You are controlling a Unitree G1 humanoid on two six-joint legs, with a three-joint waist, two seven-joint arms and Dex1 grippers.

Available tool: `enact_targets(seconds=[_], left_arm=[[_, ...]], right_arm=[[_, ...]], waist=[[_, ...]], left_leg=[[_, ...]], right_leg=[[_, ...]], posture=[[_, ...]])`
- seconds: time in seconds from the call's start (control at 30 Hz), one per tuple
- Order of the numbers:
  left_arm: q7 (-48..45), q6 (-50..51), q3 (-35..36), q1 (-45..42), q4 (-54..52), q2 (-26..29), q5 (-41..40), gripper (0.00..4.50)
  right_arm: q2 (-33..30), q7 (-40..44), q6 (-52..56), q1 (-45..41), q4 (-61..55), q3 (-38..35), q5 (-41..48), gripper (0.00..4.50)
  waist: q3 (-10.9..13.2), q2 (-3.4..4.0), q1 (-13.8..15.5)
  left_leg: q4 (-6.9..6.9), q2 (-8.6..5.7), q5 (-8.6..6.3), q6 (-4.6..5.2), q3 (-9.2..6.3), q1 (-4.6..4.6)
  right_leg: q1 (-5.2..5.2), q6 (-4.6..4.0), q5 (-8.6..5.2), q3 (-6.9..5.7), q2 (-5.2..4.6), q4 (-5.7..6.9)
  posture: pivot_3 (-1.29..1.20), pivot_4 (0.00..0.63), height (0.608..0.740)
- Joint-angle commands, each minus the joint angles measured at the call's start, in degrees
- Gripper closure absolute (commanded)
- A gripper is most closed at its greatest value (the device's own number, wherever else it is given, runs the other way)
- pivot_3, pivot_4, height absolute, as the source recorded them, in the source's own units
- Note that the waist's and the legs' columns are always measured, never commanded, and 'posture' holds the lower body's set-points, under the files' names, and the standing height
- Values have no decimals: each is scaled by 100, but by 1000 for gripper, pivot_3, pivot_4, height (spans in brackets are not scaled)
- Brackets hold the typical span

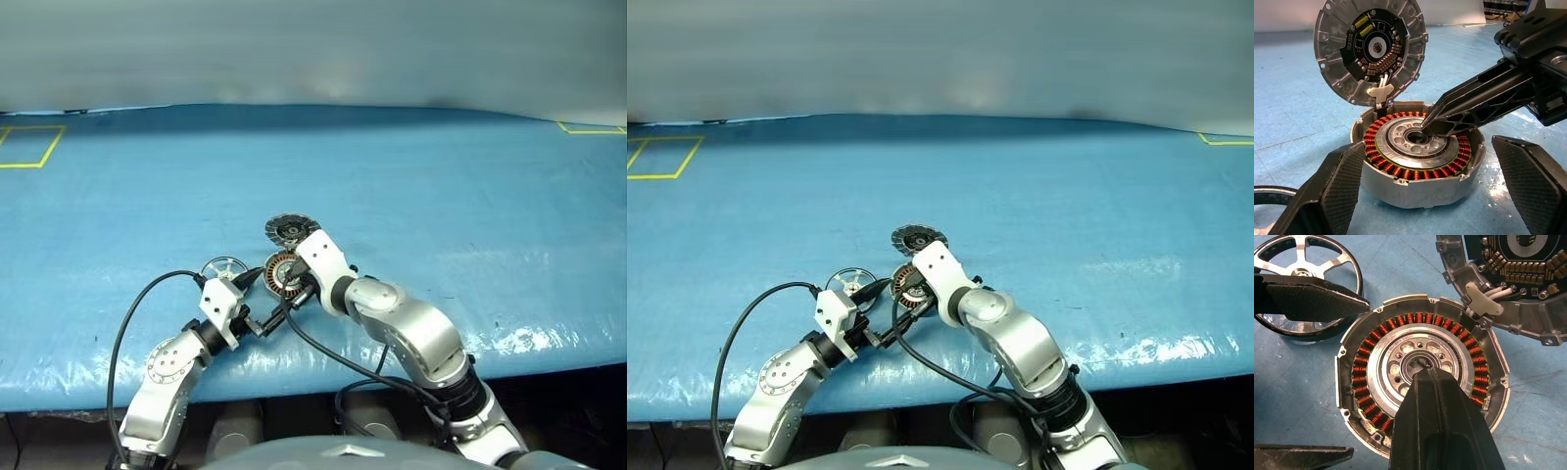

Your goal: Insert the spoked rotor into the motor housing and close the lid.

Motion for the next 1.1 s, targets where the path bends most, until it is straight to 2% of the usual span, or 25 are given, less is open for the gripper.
enact_targets(seconds=[0.03,0.2,0.33,0.5,0.6,0.67,0.77,0.87,0.97,1.1], left_arm=[[-3,-10,-48,-28,-247,10,-25,0],[-16,155,119,-61,-550,72,-284,0],[-89,753,438,-147,-1245,563,-639,0],[237,2320,1148,-514,-2070,1519,-955,0],[87,3388,1541,-907,-2207,2234,-1430,0],[-136,3897,1559,-1210,-2148,2765,-1561,0],[-744,4370,1267,-1788,-1815,3541,-1636,0],[-1565,4420,623,-2509,-1463,4241,-1416,0],[-2246,4181,-85,-3293,-1039,4597,-985,0],[-3293,3590,-1163,-4384,-404,4837,-13,0]], right_arm=[[19,32,0,53,-127,-84,76,4486],[59,322,-69,86,-718,-381,455,4486],[-31,414,3,151,-1064,-616,670,4486],[-128,366,-21,206,-1097,-695,721,4486],[-115,322,-70,236,-1025,-649,721,4486],[-83,301,-102,233,-976,-606,720,4486],[-23,282,-180,204,-877,-539,719,4486],[-10,281,-271,187,-806,-470,690,4486],[16,268,-362,188,-744,-433,675,4486],[63,232,-468,218,-694,-419,669,4486]], waist=[[0,0,0],[3,0,3],[5,1,1],[8,3,-4],[18,-4,-7],[25,-3,-10],[44,-10,-6],[60,-4,-6],[67,-5,-4],[71,-5,-7]], left_leg=[[0,0,0,0,0,0],[-1,0,0,0,-1,-4],[-1,2,0,0,-9,-9],[-1,4,0,0,-14,-8],[-2,4,0,0,-17,-8],[-3,6,0,0,-22,-9],[-8,4,0,-1,-23,-10],[-12,5,1,-2,-27,-15],[-18,4,1,-3,-28,-25],[-21,4,6,-10,-29,-59]], right_leg=[[0,-1,0,0,0,0],[-2,2,1,-1,0,0],[-6,6,3,-9,1,0],[-5,-11,-7,-16,2,4],[-6,-11,-7,-21,2,4],[-6,-13,-8,-28,2,3],[-7,-12,-8,-30,1,2],[-12,-12,-8,-37,1,2],[-22,-5,-5,-38,0,1],[-58,-1,1,-40,2,4]], posture=[[0,150,740],[0,150,740],[0,150,740],[0,150,740],[0,150,740],[0,150,740],[0,150,740],[0,150,740],[0,150,740],[0,150,740]])
